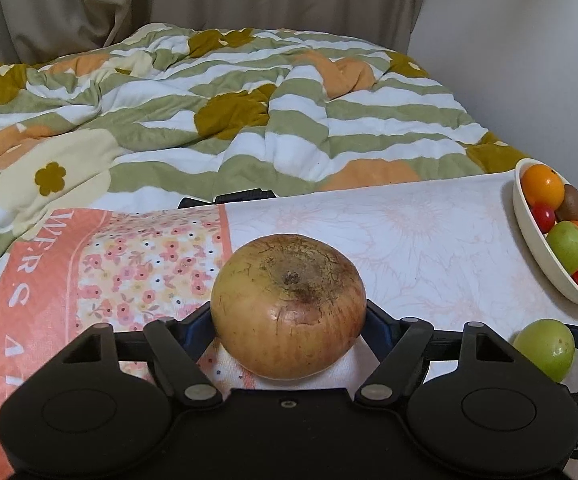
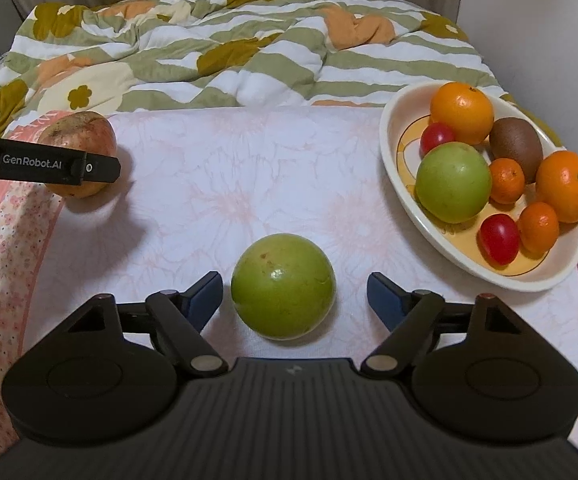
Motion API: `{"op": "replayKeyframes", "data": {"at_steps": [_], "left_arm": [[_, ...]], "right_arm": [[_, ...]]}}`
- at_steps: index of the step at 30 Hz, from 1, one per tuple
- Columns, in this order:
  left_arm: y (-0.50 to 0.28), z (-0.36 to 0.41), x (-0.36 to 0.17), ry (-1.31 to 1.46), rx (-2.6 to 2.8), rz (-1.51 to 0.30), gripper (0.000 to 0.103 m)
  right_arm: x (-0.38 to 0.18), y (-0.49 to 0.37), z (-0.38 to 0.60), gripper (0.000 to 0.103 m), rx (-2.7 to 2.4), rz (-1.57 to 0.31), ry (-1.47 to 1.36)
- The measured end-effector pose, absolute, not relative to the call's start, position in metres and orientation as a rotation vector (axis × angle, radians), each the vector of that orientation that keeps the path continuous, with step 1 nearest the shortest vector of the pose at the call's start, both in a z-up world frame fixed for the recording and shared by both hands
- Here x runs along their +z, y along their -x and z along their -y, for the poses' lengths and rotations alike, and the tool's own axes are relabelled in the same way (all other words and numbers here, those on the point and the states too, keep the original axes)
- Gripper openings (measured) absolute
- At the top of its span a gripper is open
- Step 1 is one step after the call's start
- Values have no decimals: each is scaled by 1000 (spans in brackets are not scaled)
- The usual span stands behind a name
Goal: Organize fruits
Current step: 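Grasp the large apple with the left tool while the right tool grasps the green apple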
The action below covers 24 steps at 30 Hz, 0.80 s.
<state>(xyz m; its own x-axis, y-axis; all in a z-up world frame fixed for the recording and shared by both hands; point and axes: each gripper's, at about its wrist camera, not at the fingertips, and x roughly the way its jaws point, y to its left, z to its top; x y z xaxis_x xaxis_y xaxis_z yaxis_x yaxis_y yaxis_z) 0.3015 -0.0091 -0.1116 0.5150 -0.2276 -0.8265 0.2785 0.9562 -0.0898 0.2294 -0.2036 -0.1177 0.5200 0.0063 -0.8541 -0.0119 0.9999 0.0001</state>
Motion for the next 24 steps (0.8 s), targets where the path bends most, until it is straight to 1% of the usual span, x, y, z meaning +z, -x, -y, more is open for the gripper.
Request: {"op": "replayKeyframes", "data": {"at_steps": [7,8,9,10,18,24], "left_arm": [[-295,6,-110,-67,-292,-983,78],[-293,6,-110,-71,-290,-981,78],[-292,5,-110,-73,-288,-978,78],[-289,3,-109,-72,-286,-976,78],[-270,-9,-94,-52,-279,-933,78],[-251,-16,-73,-29,-288,-885,78]], "right_arm": [[-120,-230,205,84,17,-1026,8],[-120,-230,206,80,25,-1025,11],[-120,-231,205,71,42,-1025,7],[-119,-230,204,70,54,-1023,7],[-111,-222,195,70,56,-1002,29],[-93,-207,188,70,56,-962,30]]}}
